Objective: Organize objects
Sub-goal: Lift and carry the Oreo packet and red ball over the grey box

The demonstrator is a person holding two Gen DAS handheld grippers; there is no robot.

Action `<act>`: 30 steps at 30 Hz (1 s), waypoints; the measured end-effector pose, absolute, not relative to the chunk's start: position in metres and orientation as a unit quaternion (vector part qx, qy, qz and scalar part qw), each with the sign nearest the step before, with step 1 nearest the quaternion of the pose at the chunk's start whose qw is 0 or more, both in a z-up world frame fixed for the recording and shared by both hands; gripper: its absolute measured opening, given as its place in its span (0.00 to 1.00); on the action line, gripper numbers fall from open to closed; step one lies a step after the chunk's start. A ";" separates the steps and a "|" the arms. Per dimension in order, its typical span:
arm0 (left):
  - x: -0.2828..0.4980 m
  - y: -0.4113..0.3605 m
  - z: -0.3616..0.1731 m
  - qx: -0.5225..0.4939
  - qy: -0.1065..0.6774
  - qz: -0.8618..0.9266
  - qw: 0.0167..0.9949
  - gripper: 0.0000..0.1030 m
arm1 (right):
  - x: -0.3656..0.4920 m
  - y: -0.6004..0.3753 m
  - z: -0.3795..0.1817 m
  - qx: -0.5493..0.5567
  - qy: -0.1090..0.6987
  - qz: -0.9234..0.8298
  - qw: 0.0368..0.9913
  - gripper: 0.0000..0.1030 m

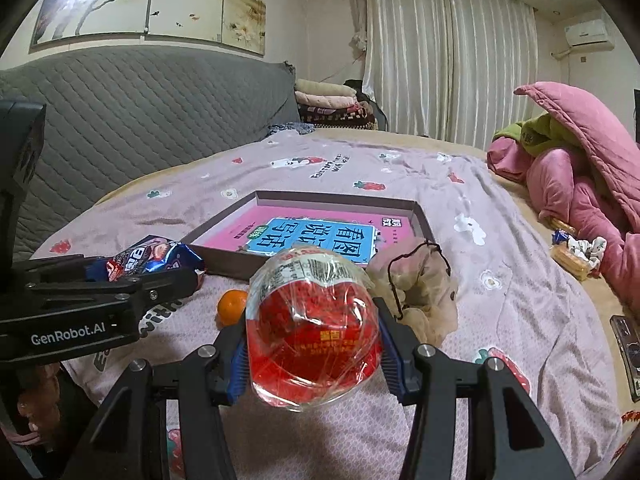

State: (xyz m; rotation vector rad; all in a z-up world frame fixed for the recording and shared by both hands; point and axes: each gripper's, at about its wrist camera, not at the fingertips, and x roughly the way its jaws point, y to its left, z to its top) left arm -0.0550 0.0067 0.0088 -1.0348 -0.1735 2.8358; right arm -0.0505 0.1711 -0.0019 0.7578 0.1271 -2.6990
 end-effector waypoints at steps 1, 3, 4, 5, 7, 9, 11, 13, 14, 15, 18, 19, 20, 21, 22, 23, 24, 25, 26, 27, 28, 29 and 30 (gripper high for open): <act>-0.056 0.006 0.009 -0.341 -0.058 0.936 0.060 0.55 | -0.051 0.171 -0.002 0.265 0.045 -0.949 0.166 0.52; -0.059 0.006 0.010 -0.339 -0.057 0.937 0.060 0.55 | -0.053 0.171 0.000 0.265 0.043 -0.949 0.167 0.52; -0.060 0.006 0.010 -0.337 -0.057 0.938 0.060 0.55 | -0.055 0.172 0.000 0.266 0.040 -0.949 0.168 0.52; -0.062 0.006 0.011 -0.336 -0.057 0.938 0.060 0.55 | -0.056 0.172 0.000 0.267 0.038 -0.948 0.169 0.52; -0.065 0.006 0.011 -0.333 -0.058 0.939 0.062 0.55 | -0.059 0.172 -0.001 0.269 0.036 -0.948 0.168 0.52; -0.068 0.006 0.011 -0.332 -0.057 0.939 0.063 0.55 | -0.061 0.173 -0.002 0.271 0.035 -0.947 0.169 0.52; -0.073 0.006 0.011 -0.332 -0.058 0.939 0.062 0.55 | -0.065 0.173 -0.002 0.273 0.036 -0.947 0.168 0.52; -0.079 0.005 0.010 -0.333 -0.062 0.939 0.060 0.55 | -0.069 0.173 -0.001 0.272 0.034 -0.947 0.169 0.52; -0.082 0.004 0.010 -0.333 -0.064 0.939 0.060 0.55 | -0.071 0.173 0.000 0.272 0.034 -0.947 0.168 0.52; -0.083 0.004 0.009 -0.333 -0.064 0.939 0.060 0.55 | -0.073 0.173 0.000 0.271 0.034 -0.947 0.168 0.52; -0.090 0.002 0.008 -0.334 -0.068 0.939 0.057 0.55 | -0.079 0.173 0.001 0.269 0.035 -0.948 0.168 0.52; -0.092 0.002 0.007 -0.334 -0.068 0.939 0.056 0.55 | -0.082 0.173 0.002 0.269 0.035 -0.948 0.168 0.52; -0.093 0.002 0.007 -0.333 -0.068 0.939 0.055 0.55 | -0.084 0.173 0.003 0.268 0.036 -0.948 0.167 0.52; -0.096 0.002 0.006 -0.333 -0.067 0.939 0.055 0.55 | -0.087 0.172 0.003 0.268 0.036 -0.948 0.167 0.52; -0.097 0.001 0.005 -0.333 -0.068 0.939 0.054 0.55 | -0.089 0.172 0.003 0.269 0.037 -0.948 0.168 0.52; -0.099 0.001 0.005 -0.333 -0.068 0.939 0.054 0.55 | -0.092 0.171 0.003 0.269 0.038 -0.948 0.169 0.52; -0.101 0.001 0.004 -0.334 -0.066 0.939 0.054 0.55 | -0.095 0.170 0.004 0.268 0.040 -0.948 0.168 0.52; -0.103 0.001 0.003 -0.335 -0.066 0.938 0.053 0.55 | -0.097 0.169 0.004 0.267 0.041 -0.948 0.168 0.52; -0.105 0.001 0.002 -0.336 -0.066 0.938 0.053 0.55 | -0.100 0.168 0.005 0.266 0.041 -0.948 0.170 0.52; -0.107 0.001 0.002 -0.337 -0.066 0.938 0.053 0.55 | -0.102 0.167 0.005 0.265 0.042 -0.948 0.170 0.52; -0.109 0.002 0.002 -0.336 -0.067 0.938 0.052 0.55 | -0.103 0.166 0.006 0.265 0.043 -0.948 0.170 0.52; -0.111 0.002 0.002 -0.337 -0.066 0.938 0.051 0.55 | -0.106 0.165 0.006 0.264 0.044 -0.948 0.171 0.52; -0.112 0.002 0.001 -0.337 -0.066 0.938 0.050 0.55 | -0.109 0.164 0.006 0.263 0.044 -0.948 0.171 0.52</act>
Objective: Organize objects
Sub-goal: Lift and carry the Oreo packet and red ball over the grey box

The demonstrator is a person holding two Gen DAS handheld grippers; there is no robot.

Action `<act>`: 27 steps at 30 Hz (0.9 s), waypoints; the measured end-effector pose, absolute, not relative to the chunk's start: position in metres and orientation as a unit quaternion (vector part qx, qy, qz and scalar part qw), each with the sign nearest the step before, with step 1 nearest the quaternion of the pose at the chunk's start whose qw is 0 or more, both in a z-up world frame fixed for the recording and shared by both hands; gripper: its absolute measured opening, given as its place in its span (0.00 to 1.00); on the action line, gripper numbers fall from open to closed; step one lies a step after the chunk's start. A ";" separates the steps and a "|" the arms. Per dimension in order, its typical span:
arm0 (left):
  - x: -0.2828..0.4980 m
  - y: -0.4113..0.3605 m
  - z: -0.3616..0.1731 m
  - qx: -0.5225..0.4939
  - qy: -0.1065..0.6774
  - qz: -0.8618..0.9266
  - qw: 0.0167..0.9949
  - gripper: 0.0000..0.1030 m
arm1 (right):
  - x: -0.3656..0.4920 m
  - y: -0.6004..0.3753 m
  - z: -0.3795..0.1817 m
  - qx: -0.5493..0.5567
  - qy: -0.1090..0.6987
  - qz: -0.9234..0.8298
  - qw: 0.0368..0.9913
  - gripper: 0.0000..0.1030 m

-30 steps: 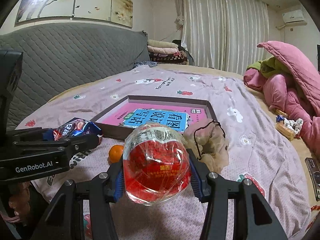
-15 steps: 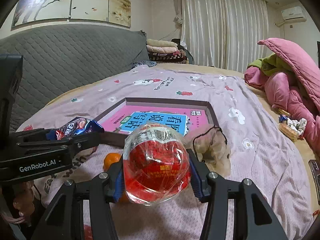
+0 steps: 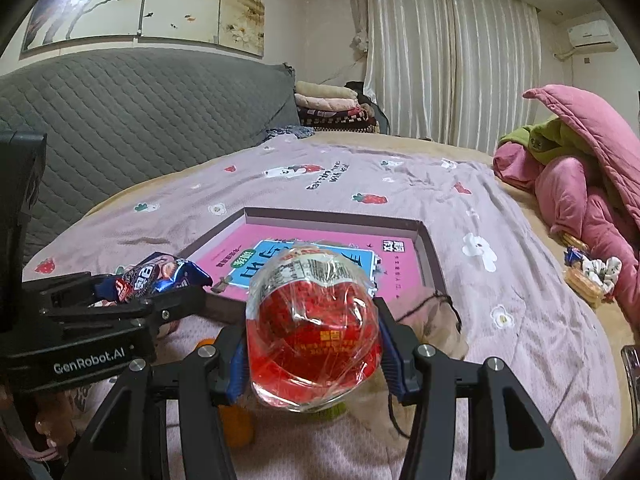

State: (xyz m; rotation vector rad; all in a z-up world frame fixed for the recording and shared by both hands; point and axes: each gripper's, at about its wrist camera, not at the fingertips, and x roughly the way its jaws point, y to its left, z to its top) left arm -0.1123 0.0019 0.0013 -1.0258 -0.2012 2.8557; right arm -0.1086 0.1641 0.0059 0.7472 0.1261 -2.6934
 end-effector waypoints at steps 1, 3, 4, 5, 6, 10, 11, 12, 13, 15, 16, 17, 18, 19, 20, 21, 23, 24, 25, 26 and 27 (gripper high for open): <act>-0.115 0.001 0.001 -0.336 -0.067 0.938 0.048 0.55 | -0.111 0.163 0.006 0.263 0.045 -0.948 0.172 0.52; -0.118 0.001 0.001 -0.336 -0.068 0.938 0.047 0.55 | -0.115 0.162 0.006 0.263 0.045 -0.948 0.172 0.52; -0.121 0.000 0.001 -0.336 -0.068 0.938 0.046 0.55 | -0.114 0.162 0.006 0.263 0.046 -0.948 0.172 0.52; -0.123 0.000 0.001 -0.336 -0.068 0.938 0.045 0.55 | -0.114 0.162 0.006 0.263 0.045 -0.948 0.172 0.52; -0.125 -0.001 0.001 -0.336 -0.069 0.938 0.044 0.55 | -0.117 0.162 0.006 0.263 0.045 -0.948 0.172 0.52; -0.132 0.000 0.001 -0.334 -0.066 0.939 0.041 0.55 | -0.127 0.159 0.006 0.263 0.047 -0.948 0.171 0.52; -0.134 0.000 0.000 -0.335 -0.067 0.939 0.040 0.55 | -0.129 0.159 0.005 0.263 0.047 -0.948 0.172 0.52; -0.136 0.000 -0.001 -0.336 -0.067 0.939 0.041 0.55 | -0.132 0.159 0.005 0.263 0.047 -0.948 0.171 0.52; -0.138 0.000 -0.001 -0.337 -0.067 0.938 0.040 0.55 | -0.134 0.159 0.005 0.263 0.048 -0.948 0.172 0.52; -0.143 0.001 -0.001 -0.338 -0.067 0.938 0.042 0.55 | -0.138 0.159 0.005 0.263 0.046 -0.947 0.177 0.52; -0.144 0.000 -0.001 -0.338 -0.067 0.938 0.043 0.55 | -0.140 0.158 0.005 0.262 0.047 -0.947 0.179 0.52; -0.145 0.000 -0.001 -0.337 -0.067 0.938 0.044 0.55 | -0.142 0.157 0.004 0.262 0.051 -0.947 0.178 0.52; -0.148 0.000 -0.001 -0.338 -0.065 0.938 0.042 0.55 | -0.146 0.156 0.003 0.264 0.055 -0.947 0.176 0.52; -0.149 0.000 -0.001 -0.338 -0.066 0.938 0.042 0.55 | -0.148 0.156 0.003 0.264 0.055 -0.947 0.177 0.52; -0.152 -0.001 -0.001 -0.339 -0.067 0.937 0.040 0.55 | -0.152 0.155 0.002 0.263 0.056 -0.947 0.177 0.52; -0.153 -0.002 -0.001 -0.339 -0.067 0.938 0.038 0.55 | -0.155 0.155 0.002 0.265 0.059 -0.946 0.176 0.52; -0.157 -0.002 -0.002 -0.339 -0.066 0.938 0.034 0.55 | -0.159 0.154 0.002 0.265 0.064 -0.946 0.174 0.52; -0.160 -0.002 -0.002 -0.339 -0.066 0.938 0.032 0.55 | -0.162 0.155 0.002 0.265 0.065 -0.947 0.172 0.52; -0.163 -0.003 -0.002 -0.339 -0.065 0.938 0.030 0.55 | -0.164 0.155 0.001 0.266 0.065 -0.946 0.172 0.52; -0.165 -0.003 -0.002 -0.340 -0.063 0.938 0.028 0.55 | -0.167 0.157 0.002 0.266 0.062 -0.947 0.170 0.52; -0.167 -0.003 -0.002 -0.340 -0.060 0.938 0.026 0.55 | -0.169 0.158 0.002 0.266 0.060 -0.947 0.169 0.52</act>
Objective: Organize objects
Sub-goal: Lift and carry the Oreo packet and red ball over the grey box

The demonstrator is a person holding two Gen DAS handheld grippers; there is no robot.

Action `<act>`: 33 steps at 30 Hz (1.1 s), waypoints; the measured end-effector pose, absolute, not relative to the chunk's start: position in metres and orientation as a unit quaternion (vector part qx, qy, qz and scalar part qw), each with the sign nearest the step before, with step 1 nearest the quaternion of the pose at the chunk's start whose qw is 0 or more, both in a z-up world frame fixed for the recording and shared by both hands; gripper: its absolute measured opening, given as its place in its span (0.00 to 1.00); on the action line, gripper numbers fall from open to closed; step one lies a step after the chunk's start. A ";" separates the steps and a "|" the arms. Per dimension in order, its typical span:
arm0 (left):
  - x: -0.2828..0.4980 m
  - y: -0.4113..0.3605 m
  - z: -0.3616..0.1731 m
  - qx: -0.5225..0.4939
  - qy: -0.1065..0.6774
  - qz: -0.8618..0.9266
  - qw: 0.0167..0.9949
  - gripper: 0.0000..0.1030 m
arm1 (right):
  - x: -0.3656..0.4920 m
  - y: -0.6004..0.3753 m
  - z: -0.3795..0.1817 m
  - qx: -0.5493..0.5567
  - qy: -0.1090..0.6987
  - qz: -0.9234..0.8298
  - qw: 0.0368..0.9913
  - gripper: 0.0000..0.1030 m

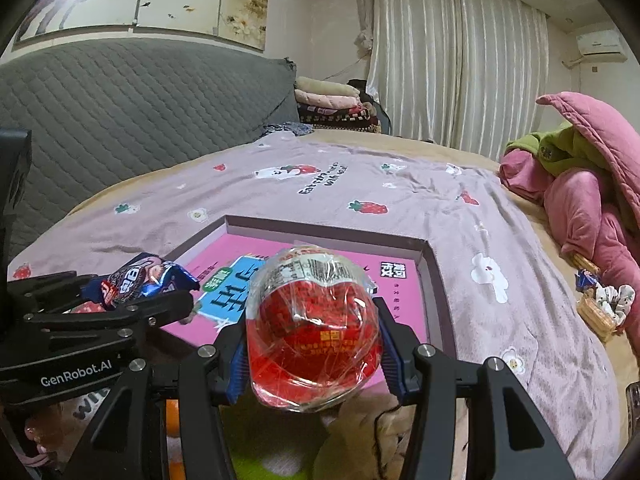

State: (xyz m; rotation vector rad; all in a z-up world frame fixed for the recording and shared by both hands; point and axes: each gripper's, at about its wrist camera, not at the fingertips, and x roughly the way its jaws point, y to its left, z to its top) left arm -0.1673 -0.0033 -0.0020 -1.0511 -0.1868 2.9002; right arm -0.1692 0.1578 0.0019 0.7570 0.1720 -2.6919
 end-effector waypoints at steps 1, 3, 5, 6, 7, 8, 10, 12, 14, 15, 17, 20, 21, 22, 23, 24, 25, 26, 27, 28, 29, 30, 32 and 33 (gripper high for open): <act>-0.169 -0.004 -0.002 -0.339 -0.060 0.939 0.023 0.55 | -0.172 0.159 0.003 0.267 0.059 -0.947 0.168 0.52; -0.175 -0.007 0.000 -0.341 -0.056 0.938 0.019 0.55 | -0.175 0.161 0.004 0.266 0.060 -0.948 0.165 0.52; -0.181 -0.008 0.001 -0.343 -0.051 0.938 0.014 0.55 | -0.179 0.163 0.005 0.264 0.062 -0.949 0.163 0.52; -0.186 -0.009 0.001 -0.346 -0.046 0.937 0.012 0.55 | -0.181 0.164 0.005 0.264 0.062 -0.949 0.161 0.52; -0.189 -0.009 0.001 -0.349 -0.044 0.936 0.012 0.55 | -0.183 0.164 0.005 0.264 0.064 -0.949 0.160 0.52; -0.192 -0.009 0.001 -0.351 -0.042 0.935 0.011 0.55 | -0.185 0.165 0.005 0.264 0.065 -0.949 0.158 0.52; -0.197 -0.009 0.001 -0.355 -0.038 0.934 0.009 0.55 | -0.190 0.165 0.005 0.265 0.069 -0.949 0.156 0.52; -0.203 -0.008 -0.002 -0.360 -0.037 0.932 0.007 0.55 | -0.194 0.165 0.003 0.267 0.071 -0.949 0.154 0.52; -0.208 -0.006 -0.004 -0.368 -0.042 0.929 0.009 0.55 | -0.197 0.166 0.001 0.271 0.073 -0.948 0.152 0.52; -0.210 -0.006 -0.006 -0.371 -0.044 0.928 0.008 0.55 | -0.199 0.166 -0.001 0.273 0.074 -0.947 0.151 0.52; -0.214 -0.005 -0.010 -0.377 -0.042 0.925 0.006 0.55 | -0.203 0.166 -0.004 0.280 0.075 -0.945 0.150 0.52; -0.218 -0.003 -0.017 -0.385 -0.040 0.922 0.004 0.55 | -0.206 0.166 -0.008 0.292 0.072 -0.941 0.152 0.52; -0.219 -0.002 -0.018 -0.386 -0.039 0.922 0.004 0.55 | -0.207 0.166 -0.010 0.296 0.073 -0.940 0.152 0.52; -0.219 -0.001 -0.019 -0.387 -0.037 0.922 0.004 0.55 | -0.208 0.166 -0.011 0.298 0.073 -0.940 0.151 0.52; -0.219 -0.001 -0.020 -0.387 -0.035 0.921 0.003 0.55 | -0.208 0.166 -0.012 0.301 0.073 -0.939 0.152 0.52; -0.219 0.000 -0.021 -0.388 -0.035 0.921 0.005 0.55 | -0.209 0.167 -0.013 0.304 0.073 -0.938 0.152 0.52; -0.219 0.001 -0.022 -0.389 -0.035 0.921 0.005 0.55 | -0.209 0.167 -0.014 0.305 0.073 -0.937 0.151 0.52; -0.220 0.001 -0.023 -0.390 -0.034 0.920 0.005 0.55 | -0.210 0.167 -0.015 0.308 0.073 -0.936 0.152 0.52; -0.221 0.001 -0.024 -0.392 -0.034 0.919 0.005 0.55 | -0.210 0.167 -0.016 0.311 0.075 -0.935 0.151 0.52; -0.221 0.002 -0.024 -0.392 -0.032 0.919 0.005 0.55 | -0.211 0.167 -0.017 0.312 0.076 -0.935 0.149 0.52; -0.221 0.002 -0.025 -0.393 -0.031 0.919 0.004 0.55 | -0.211 0.167 -0.018 0.315 0.077 -0.934 0.150 0.52; -0.221 0.002 -0.026 -0.394 -0.030 0.919 0.004 0.55 | -0.213 0.167 -0.019 0.320 0.078 -0.933 0.147 0.52; -0.221 0.001 -0.027 -0.396 -0.030 0.918 0.001 0.55 | -0.214 0.168 -0.022 0.329 0.078 -0.930 0.144 0.52; -0.221 0.000 -0.027 -0.397 -0.029 0.917 0.000 0.55 | -0.214 0.168 -0.023 0.331 0.078 -0.929 0.142 0.52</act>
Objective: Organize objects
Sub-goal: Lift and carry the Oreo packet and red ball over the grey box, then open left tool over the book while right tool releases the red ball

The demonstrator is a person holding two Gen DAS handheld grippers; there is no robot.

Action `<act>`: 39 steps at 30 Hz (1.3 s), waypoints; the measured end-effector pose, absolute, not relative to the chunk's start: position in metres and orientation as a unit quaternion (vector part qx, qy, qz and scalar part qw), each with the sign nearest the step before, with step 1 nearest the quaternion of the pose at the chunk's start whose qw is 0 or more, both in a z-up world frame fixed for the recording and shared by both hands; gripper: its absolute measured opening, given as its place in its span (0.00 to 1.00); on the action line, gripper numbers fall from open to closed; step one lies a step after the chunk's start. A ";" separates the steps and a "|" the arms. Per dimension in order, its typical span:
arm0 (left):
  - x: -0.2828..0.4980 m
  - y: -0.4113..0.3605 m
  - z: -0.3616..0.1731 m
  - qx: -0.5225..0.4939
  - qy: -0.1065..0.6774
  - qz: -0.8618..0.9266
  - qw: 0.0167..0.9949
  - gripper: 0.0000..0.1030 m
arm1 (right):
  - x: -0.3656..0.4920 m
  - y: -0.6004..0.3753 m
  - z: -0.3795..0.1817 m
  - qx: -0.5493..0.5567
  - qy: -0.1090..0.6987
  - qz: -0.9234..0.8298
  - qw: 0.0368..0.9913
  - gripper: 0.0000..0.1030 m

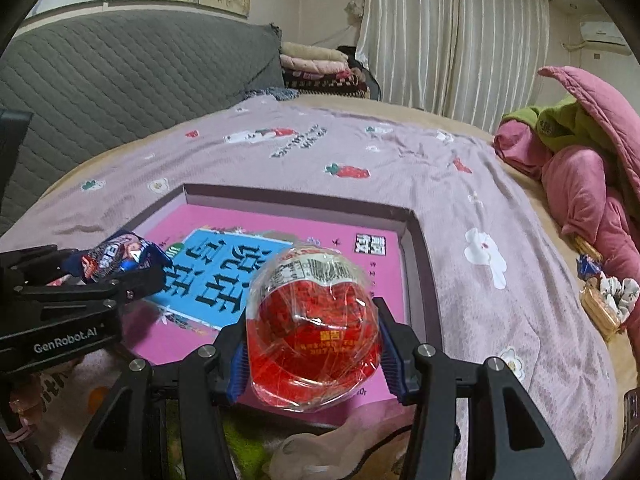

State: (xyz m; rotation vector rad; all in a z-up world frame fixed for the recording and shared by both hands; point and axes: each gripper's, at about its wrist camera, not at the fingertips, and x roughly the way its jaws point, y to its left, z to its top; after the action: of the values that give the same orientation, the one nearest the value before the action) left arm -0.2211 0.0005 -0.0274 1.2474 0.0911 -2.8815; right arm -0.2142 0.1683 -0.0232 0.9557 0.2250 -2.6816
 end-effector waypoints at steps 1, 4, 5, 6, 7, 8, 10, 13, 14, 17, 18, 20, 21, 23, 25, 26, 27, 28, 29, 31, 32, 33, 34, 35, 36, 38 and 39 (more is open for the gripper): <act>-0.222 0.000 -0.028 0.398 0.028 -0.917 0.001 0.55 | -0.215 0.169 -0.024 0.334 0.078 -0.929 0.140 0.52; -0.223 0.000 -0.029 0.402 0.027 -0.915 0.005 0.55 | -0.217 0.170 -0.027 0.342 0.080 -0.927 0.132 0.52; -0.223 -0.001 -0.030 0.403 0.027 -0.915 0.004 0.55 | -0.218 0.171 -0.028 0.346 0.080 -0.926 0.130 0.52; -0.224 -0.001 -0.031 0.405 0.027 -0.914 0.004 0.55 | -0.218 0.171 -0.029 0.347 0.080 -0.925 0.129 0.52; -0.224 -0.001 -0.033 0.407 0.027 -0.913 0.005 0.55 | -0.219 0.171 -0.031 0.350 0.080 -0.924 0.130 0.52; -0.224 -0.001 -0.034 0.408 0.027 -0.913 0.004 0.55 | -0.220 0.171 -0.032 0.353 0.081 -0.923 0.130 0.52; -0.223 0.000 -0.035 0.409 0.027 -0.912 0.003 0.55 | -0.221 0.170 -0.033 0.356 0.084 -0.922 0.129 0.52; -0.223 0.001 -0.036 0.411 0.026 -0.911 0.001 0.55 | -0.222 0.169 -0.036 0.362 0.087 -0.919 0.129 0.52; -0.224 0.001 -0.037 0.411 0.025 -0.911 0.001 0.55 | -0.222 0.169 -0.037 0.362 0.087 -0.919 0.129 0.52; -0.224 0.001 -0.038 0.412 0.026 -0.911 0.001 0.55 | -0.222 0.169 -0.038 0.365 0.087 -0.918 0.129 0.52; -0.224 0.001 -0.038 0.413 0.026 -0.911 0.002 0.55 | -0.222 0.169 -0.038 0.366 0.088 -0.917 0.128 0.52; -0.224 0.002 -0.039 0.414 0.025 -0.910 0.001 0.55 | -0.222 0.169 -0.039 0.369 0.087 -0.916 0.129 0.52; -0.223 0.002 -0.039 0.414 0.024 -0.910 0.002 0.55 | -0.222 0.170 -0.039 0.369 0.086 -0.916 0.129 0.52; -0.224 0.003 -0.040 0.415 0.025 -0.909 0.001 0.55 | -0.222 0.169 -0.039 0.370 0.085 -0.916 0.129 0.52; -0.224 0.004 -0.041 0.418 0.024 -0.908 0.001 0.55 | -0.223 0.170 -0.039 0.370 0.084 -0.916 0.130 0.52; -0.224 0.004 -0.041 0.419 0.023 -0.908 0.000 0.55 | -0.223 0.170 -0.039 0.371 0.083 -0.916 0.130 0.52; -0.224 0.005 -0.041 0.419 0.023 -0.908 0.000 0.55 | -0.223 0.171 -0.039 0.372 0.081 -0.915 0.130 0.52; -0.224 0.005 -0.042 0.420 0.023 -0.907 0.000 0.55 | -0.223 0.171 -0.039 0.373 0.080 -0.915 0.131 0.52; -0.224 0.005 -0.042 0.420 0.022 -0.907 0.000 0.55 | -0.223 0.171 -0.039 0.374 0.078 -0.915 0.132 0.52; -0.223 0.006 -0.042 0.421 0.022 -0.907 0.000 0.55 | -0.223 0.171 -0.040 0.375 0.075 -0.914 0.133 0.52; -0.224 0.007 -0.042 0.421 0.021 -0.907 0.000 0.55 | -0.224 0.172 -0.040 0.376 0.074 -0.914 0.133 0.52; -0.223 0.007 -0.042 0.422 0.021 -0.906 0.000 0.55 | -0.224 0.172 -0.040 0.376 0.073 -0.914 0.133 0.52; -0.223 0.008 -0.043 0.423 0.020 -0.906 0.000 0.55 | -0.224 0.172 -0.040 0.377 0.072 -0.914 0.133 0.52; -0.223 0.007 -0.043 0.423 0.019 -0.906 0.000 0.55 | -0.224 0.172 -0.040 0.378 0.071 -0.913 0.134 0.52; -0.224 0.008 -0.043 0.424 0.019 -0.906 0.000 0.56 | -0.224 0.172 -0.040 0.378 0.070 -0.913 0.134 0.52; -0.223 0.008 -0.043 0.423 0.019 -0.906 0.001 0.56 | -0.224 0.172 -0.040 0.380 0.068 -0.913 0.135 0.52; -0.223 0.008 -0.043 0.422 0.020 -0.906 0.000 0.56 | -0.224 0.172 -0.040 0.381 0.067 -0.912 0.136 0.52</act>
State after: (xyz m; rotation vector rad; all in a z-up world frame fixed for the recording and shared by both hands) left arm -0.2232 0.0076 -0.0427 1.3263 0.0626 -2.8465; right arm -0.2244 0.1722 -0.0403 1.1021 0.1929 -2.6409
